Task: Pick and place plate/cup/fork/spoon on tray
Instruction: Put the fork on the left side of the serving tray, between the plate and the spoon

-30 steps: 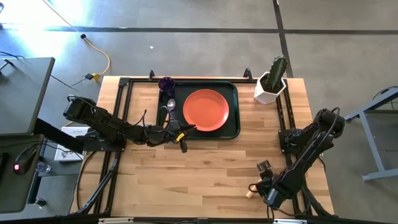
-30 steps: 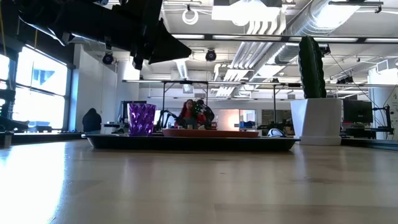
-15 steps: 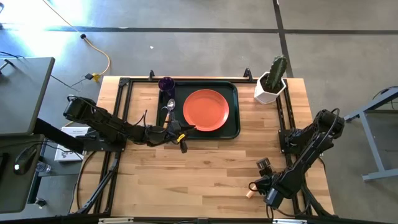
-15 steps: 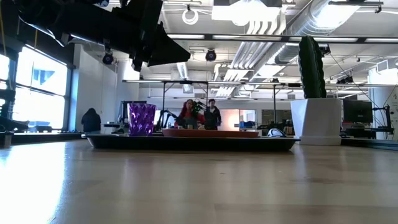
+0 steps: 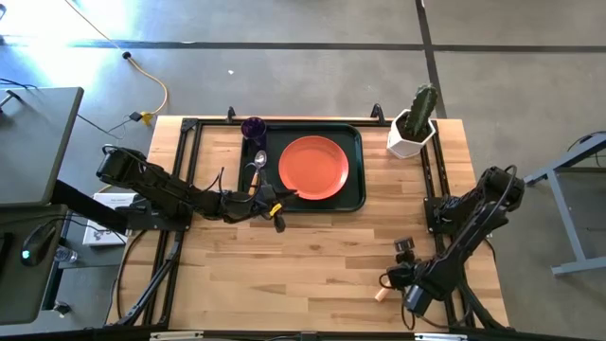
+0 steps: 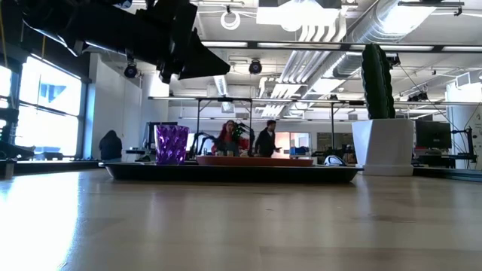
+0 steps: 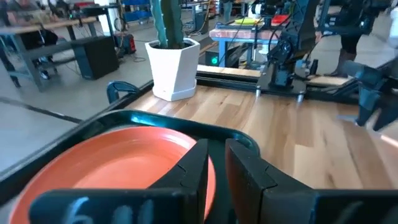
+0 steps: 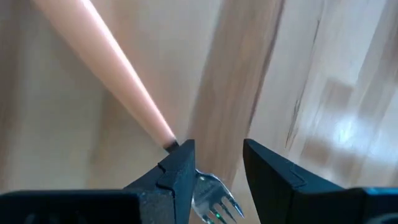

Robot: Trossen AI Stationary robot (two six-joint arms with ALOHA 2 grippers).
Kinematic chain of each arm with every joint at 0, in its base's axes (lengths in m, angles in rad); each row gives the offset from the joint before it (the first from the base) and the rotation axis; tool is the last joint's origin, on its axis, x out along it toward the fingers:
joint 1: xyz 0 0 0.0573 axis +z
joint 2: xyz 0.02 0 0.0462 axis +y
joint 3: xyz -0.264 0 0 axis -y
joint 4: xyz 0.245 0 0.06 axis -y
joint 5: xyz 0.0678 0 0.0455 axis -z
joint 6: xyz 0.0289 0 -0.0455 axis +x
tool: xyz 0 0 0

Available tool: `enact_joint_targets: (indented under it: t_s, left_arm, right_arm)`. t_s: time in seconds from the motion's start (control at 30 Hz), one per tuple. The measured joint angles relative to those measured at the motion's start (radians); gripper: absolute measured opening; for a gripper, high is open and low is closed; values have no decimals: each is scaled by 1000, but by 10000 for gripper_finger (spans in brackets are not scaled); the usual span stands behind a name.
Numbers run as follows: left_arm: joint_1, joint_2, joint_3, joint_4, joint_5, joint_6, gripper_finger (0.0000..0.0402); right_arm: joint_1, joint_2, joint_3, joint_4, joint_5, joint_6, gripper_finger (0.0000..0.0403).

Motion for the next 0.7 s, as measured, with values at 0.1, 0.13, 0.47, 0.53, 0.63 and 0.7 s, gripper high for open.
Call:
enact_joint_targets:
  t_s: [0.1, 0.13, 0.47, 0.53, 0.63, 0.7]
  left_arm:
    - [1, 0, 0, 0, -2, 37, 58]
    - [6, 0, 0, 0, -5, 26, 63]
    - [60, 26, 0, 6, 48, -118, 97]
    - [60, 27, 0, 4, 59, -117, 97]
    - [60, 27, 0, 5, 59, -108, 95]
    - [58, 27, 0, 5, 61, -108, 95]
  right_arm:
    - [0, 0, -55, 45, -27, 33, 128]
    - [0, 0, -67, 60, -36, 39, 128]
    - [1, -3, -95, 94, -26, 31, 112]
    - [2, -2, -95, 93, -19, 48, 96]
    - [2, -2, -95, 94, -20, 48, 68]
    - [2, -1, -96, 95, -23, 48, 49]
